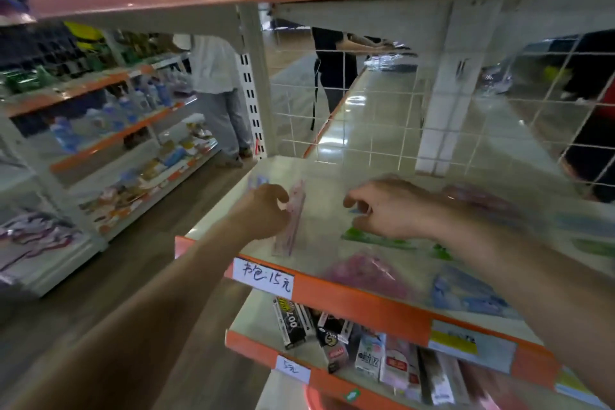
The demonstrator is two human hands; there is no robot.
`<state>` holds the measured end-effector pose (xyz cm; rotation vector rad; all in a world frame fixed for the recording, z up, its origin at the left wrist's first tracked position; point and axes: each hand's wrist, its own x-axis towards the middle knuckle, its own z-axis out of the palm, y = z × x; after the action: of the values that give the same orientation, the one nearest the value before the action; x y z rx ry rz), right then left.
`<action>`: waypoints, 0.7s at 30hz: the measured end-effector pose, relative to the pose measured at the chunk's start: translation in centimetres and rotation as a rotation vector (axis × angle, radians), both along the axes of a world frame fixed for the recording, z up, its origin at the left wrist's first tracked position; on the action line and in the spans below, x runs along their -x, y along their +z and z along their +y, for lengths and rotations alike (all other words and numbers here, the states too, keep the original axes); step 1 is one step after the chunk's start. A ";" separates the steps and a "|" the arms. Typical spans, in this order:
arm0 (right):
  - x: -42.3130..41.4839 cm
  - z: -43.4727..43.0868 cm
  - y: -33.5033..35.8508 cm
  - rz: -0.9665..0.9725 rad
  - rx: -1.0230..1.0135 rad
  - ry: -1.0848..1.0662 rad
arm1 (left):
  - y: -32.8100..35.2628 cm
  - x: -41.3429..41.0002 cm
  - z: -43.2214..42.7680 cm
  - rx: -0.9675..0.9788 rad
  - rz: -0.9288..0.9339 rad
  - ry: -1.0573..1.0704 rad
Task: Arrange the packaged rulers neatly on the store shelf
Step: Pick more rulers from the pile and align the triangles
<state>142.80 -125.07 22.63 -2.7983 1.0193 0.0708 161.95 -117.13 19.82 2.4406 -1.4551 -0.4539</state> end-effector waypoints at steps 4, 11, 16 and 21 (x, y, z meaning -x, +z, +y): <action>-5.1 0.8 -1.0 0.005 -0.038 -0.029 | -1.2 -3.8 0.4 -0.012 0.029 0.015; -12.5 1.5 -3.7 0.063 0.013 -0.231 | -2.5 -7.5 -0.5 0.017 0.009 0.075; -14.2 1.8 -3.8 0.045 -0.017 -0.290 | -3.4 -8.0 -1.9 -0.063 -0.128 0.075; -15.0 1.6 -3.5 0.063 -0.040 -0.361 | -3.3 -7.4 -2.3 -0.088 -0.182 -0.005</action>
<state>157.81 -123.51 19.08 -2.5445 1.5009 0.1324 169.37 -119.44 16.49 2.6082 -1.5420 -0.3092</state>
